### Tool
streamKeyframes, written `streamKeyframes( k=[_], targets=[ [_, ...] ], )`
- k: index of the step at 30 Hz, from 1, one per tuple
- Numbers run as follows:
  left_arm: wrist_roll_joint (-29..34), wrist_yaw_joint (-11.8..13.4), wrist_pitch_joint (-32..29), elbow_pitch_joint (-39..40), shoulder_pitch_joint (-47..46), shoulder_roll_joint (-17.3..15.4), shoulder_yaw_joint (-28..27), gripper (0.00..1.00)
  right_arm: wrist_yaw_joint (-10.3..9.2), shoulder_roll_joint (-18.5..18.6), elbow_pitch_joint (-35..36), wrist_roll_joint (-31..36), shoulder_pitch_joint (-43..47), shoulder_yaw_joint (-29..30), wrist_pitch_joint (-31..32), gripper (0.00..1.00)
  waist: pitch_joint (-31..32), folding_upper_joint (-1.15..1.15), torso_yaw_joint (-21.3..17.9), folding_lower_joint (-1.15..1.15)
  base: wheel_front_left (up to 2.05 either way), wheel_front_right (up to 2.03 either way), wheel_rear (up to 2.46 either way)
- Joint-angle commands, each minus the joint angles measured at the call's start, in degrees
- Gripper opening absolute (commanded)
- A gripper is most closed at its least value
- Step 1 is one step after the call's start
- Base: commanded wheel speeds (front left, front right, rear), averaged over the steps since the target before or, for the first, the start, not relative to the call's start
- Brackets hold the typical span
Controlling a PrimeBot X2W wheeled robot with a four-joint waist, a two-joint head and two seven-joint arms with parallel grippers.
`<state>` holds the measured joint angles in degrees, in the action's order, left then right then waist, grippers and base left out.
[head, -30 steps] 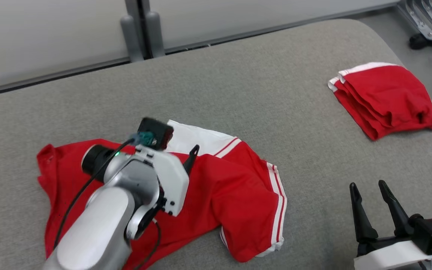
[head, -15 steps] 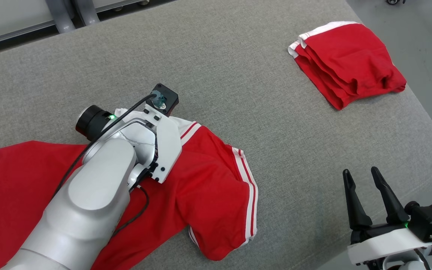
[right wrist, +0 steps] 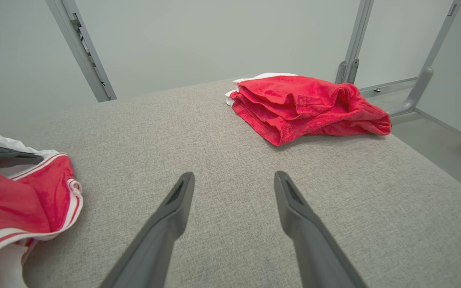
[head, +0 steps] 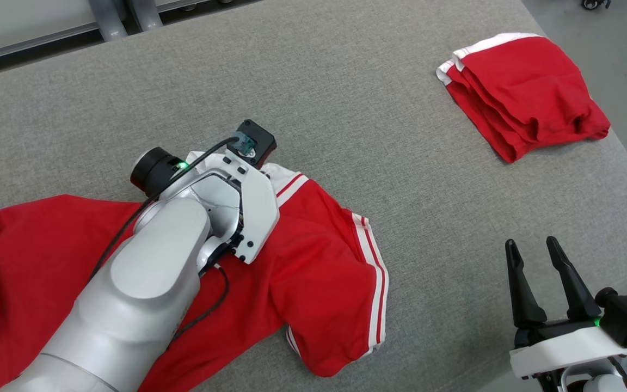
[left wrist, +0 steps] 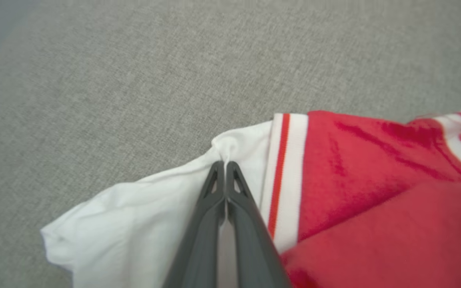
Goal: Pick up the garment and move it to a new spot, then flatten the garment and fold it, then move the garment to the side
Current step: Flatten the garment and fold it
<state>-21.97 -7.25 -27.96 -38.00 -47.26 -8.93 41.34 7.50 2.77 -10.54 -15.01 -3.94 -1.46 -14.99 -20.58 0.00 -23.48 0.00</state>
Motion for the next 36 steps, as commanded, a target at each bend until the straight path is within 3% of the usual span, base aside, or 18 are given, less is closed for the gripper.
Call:
streamKeyframes(
  k=[1, 8, 20, 24, 26, 27, 28, 29, 36],
  targets=[
    [-0.66, 0.08, 1.77, 0.15, 0.04, -0.6, -0.64, 0.0, -0.01, 0.26, 0.0, -0.24, -0.4, 0.19, -0.29, 1.0, -0.05, 0.0, 0.23, 0.0, 0.0, 0.0, 0.0],
    [1.31, 5.37, 12.65, 0.71, -6.3, -1.26, -4.7, 0.0, -0.01, 0.27, 0.41, -0.54, -1.65, -1.0, -0.29, 1.0, -2.01, 0.0, 0.1, 0.0, 0.0, 0.0, 0.0],
    [5.34, 13.28, 32.22, -11.4, -17.42, -4.05, -9.13, 0.0, -0.01, 0.25, -0.14, -1.16, -1.52, -3.86, -0.29, 1.0, -5.22, 0.0, -4.02, 0.0, 0.0, 0.0, 0.0],
    [5.37, 17.32, 40.08, -15.13, -18.44, -4.54, -11.09, 0.0, -0.01, 0.26, -0.36, -1.06, -1.55, -4.15, -0.3, 1.0, -5.17, 0.0, -4.38, 0.0, 0.0, 0.0, 0.0],
    [4.05, 17.07, 40.62, -16.52, -17.64, -3.87, -11.83, 0.0, -0.01, 0.26, -0.4, -1.0, -1.57, -4.14, -0.29, 1.0, -5.02, 0.0, -4.31, 0.0, 0.0, 0.0, 0.0],
    [2.8, 15.75, 39.95, -18.16, -16.53, -2.52, -12.13, 0.0, -0.01, 0.26, -0.38, -0.94, -1.6, -3.99, -0.3, 1.0, -4.81, 0.0, -4.08, 0.0, 0.0, 0.0, 0.0],
    [2.31, 14.49, 39.78, -19.3, -16.19, -1.61, -12.04, 0.35, -0.02, 0.26, -0.38, -0.77, -1.57, -3.89, -0.3, 1.0, -4.54, 0.0, -3.75, 0.0, 0.0, 0.0, 0.0],
    [1.1, 12.5, 40.03, -21.04, -16.59, -0.57, -12.09, 1.0, -0.02, 0.26, -0.56, -0.34, -1.39, -3.57, -0.29, 1.0, -3.83, 0.0, -2.82, 0.0, 0.0, 0.0, 0.0],
    [-2.44, 8.3, 41.84, -22.69, -12.92, 3.25, -12.99, 1.0, -0.02, 0.33, -0.43, 0.97, -1.23, -1.22, -0.29, 1.0, 0.24, 0.0, 1.71, 0.0, 0.0, 0.0, 0.0]
  ],
)
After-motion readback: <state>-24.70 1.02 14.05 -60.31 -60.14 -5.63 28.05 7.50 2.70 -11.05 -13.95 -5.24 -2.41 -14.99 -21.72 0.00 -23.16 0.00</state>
